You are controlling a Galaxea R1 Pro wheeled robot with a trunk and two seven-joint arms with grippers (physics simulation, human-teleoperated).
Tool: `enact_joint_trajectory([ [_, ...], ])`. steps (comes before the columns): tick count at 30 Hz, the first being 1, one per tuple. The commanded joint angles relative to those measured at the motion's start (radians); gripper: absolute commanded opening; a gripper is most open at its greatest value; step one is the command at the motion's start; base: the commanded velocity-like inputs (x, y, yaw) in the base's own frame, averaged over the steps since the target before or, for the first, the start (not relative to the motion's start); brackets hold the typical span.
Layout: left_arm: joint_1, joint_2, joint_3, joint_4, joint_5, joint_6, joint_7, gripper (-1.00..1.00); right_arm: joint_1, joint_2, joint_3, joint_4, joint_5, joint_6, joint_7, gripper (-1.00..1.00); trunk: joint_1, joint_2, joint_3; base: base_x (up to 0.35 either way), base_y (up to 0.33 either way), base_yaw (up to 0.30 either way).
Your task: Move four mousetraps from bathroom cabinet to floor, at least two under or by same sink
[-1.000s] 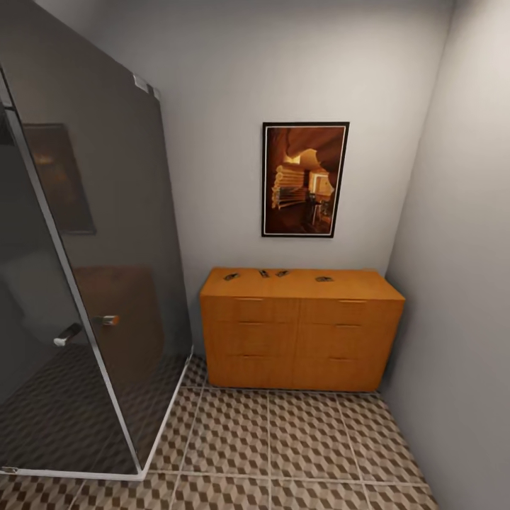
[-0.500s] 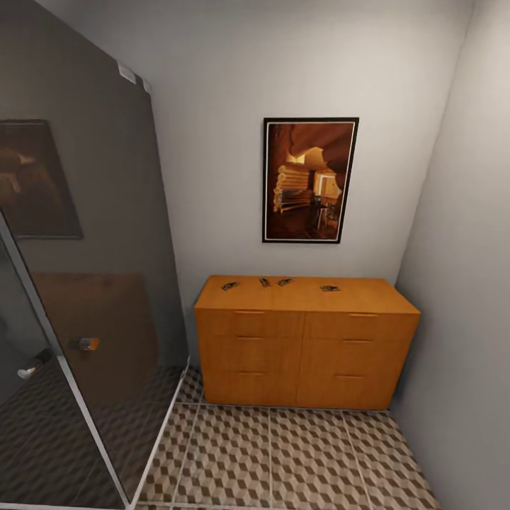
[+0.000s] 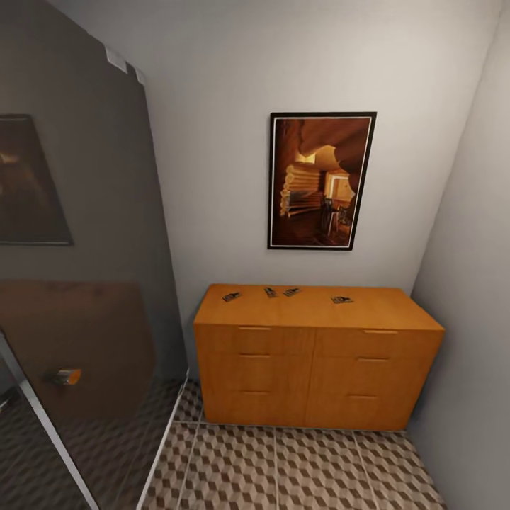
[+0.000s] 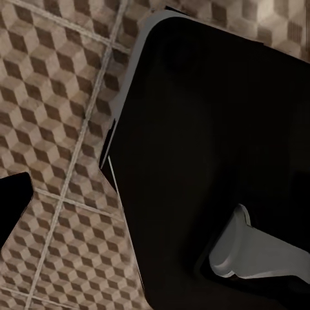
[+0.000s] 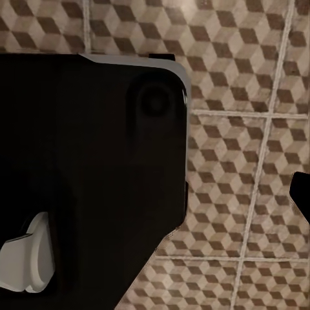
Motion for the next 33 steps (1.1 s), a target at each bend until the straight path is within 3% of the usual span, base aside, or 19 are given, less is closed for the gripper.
enact_joint_trajectory([
  [1, 0.000, 0.000, 0.005, 0.001, 0.001, -0.003, 0.000, 1.00, 0.000, 0.000, 0.000, 0.000, 0.001, -0.001, -0.001, 1.00, 0.001, 0.000, 0.000, 0.335, 0.028, 0.000],
  [21, 0.000, 0.000, 0.003, 0.001, 0.000, -0.003, 0.001, 1.00, 0.000, 0.000, -0.001, 0.000, 0.000, -0.001, -0.001, 1.00, 0.001, 0.000, 0.000, 0.324, 0.006, 0.000],
  [33, 0.000, 0.000, 0.004, 0.001, 0.001, -0.003, 0.001, 1.00, 0.000, -0.001, -0.004, -0.001, -0.002, 0.000, 0.000, 1.00, 0.001, 0.000, 0.000, 0.078, 0.000, 0.000],
])
